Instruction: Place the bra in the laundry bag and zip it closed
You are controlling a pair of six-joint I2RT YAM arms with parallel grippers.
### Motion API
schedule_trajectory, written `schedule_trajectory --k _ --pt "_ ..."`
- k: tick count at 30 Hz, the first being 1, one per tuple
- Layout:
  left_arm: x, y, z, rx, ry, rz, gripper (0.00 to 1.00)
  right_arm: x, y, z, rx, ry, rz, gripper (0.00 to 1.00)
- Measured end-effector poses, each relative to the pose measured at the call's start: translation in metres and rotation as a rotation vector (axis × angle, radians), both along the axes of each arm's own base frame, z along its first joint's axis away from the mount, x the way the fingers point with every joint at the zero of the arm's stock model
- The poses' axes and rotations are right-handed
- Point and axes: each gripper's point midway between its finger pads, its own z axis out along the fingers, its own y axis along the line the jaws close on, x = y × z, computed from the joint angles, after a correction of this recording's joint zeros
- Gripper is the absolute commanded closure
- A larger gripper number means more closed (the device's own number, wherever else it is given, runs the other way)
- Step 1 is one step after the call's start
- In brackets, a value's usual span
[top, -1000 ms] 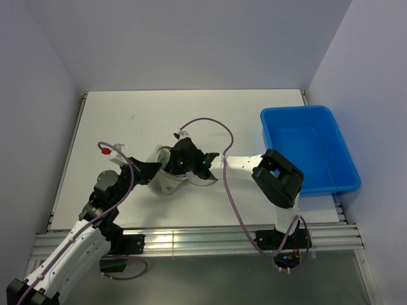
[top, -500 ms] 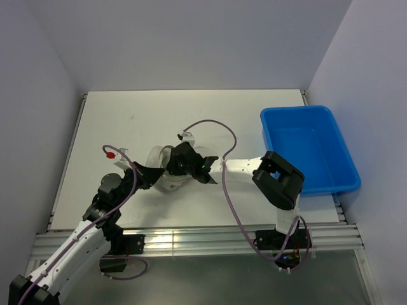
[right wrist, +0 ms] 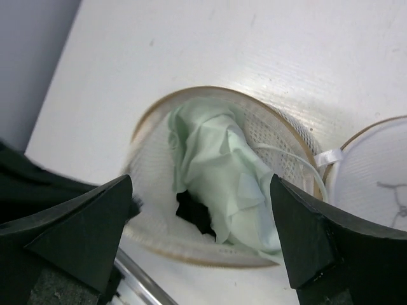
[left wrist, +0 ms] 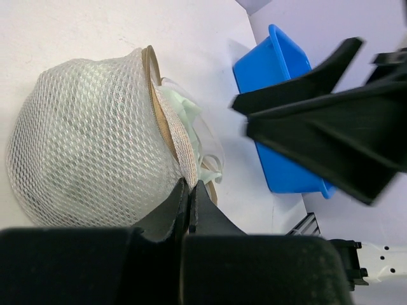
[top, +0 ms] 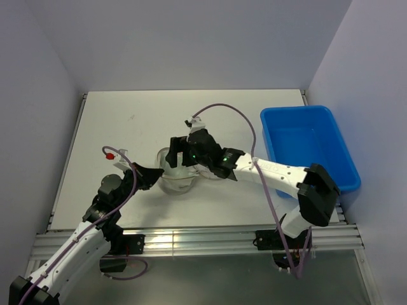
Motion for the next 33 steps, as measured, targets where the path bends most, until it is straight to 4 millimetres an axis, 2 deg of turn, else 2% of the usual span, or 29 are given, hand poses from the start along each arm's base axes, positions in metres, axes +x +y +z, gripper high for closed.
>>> schedule_trajectory --k 4,7,8,11,13,15,16,18,21,26,30,33 --pt "0.001 0.001 0.000 0.007 -0.006 0.008 1.00 -0.005 -0.013 0.028 0.031 -0.028 0.041 0.04" --pt "0.002 0.002 0.000 0.014 -0.011 0.013 1.00 -0.007 -0.034 0.027 0.040 -0.027 0.019 0.19" --pt "0.002 0.003 0.000 0.017 -0.012 0.014 1.00 -0.007 -0.047 0.022 0.038 -0.019 -0.008 0.31" --pt "0.002 0.003 0.000 0.022 -0.019 0.013 1.00 -0.002 -0.098 -0.003 0.045 0.021 -0.148 0.47" --pt "0.002 0.003 0.002 0.023 -0.029 0.013 1.00 -0.002 -0.134 -0.028 0.042 0.056 -0.259 0.47" --pt "0.001 0.004 0.004 0.029 -0.046 0.012 1.00 -0.007 -0.169 -0.058 0.028 0.098 -0.385 0.41" --pt "0.001 0.004 0.005 0.031 -0.053 0.012 1.00 -0.012 -0.178 -0.070 0.023 0.117 -0.423 0.31" --pt "0.001 0.005 0.006 0.036 -0.060 0.016 1.00 -0.023 -0.193 -0.093 0.022 0.164 -0.493 0.24" --pt "0.001 0.005 0.006 0.042 -0.065 0.013 1.00 -0.027 -0.197 -0.113 0.041 0.223 -0.551 0.14" --pt "0.000 0.002 0.004 0.037 -0.068 -0.005 1.00 -0.018 -0.183 -0.126 0.121 0.282 -0.607 0.13" --pt "-0.002 0.002 0.002 0.026 -0.066 -0.013 1.00 -0.012 -0.175 -0.132 0.192 0.317 -0.646 0.16" --pt "-0.004 0.002 0.006 0.016 -0.080 -0.012 1.00 -0.010 -0.173 -0.139 0.227 0.343 -0.677 0.25"
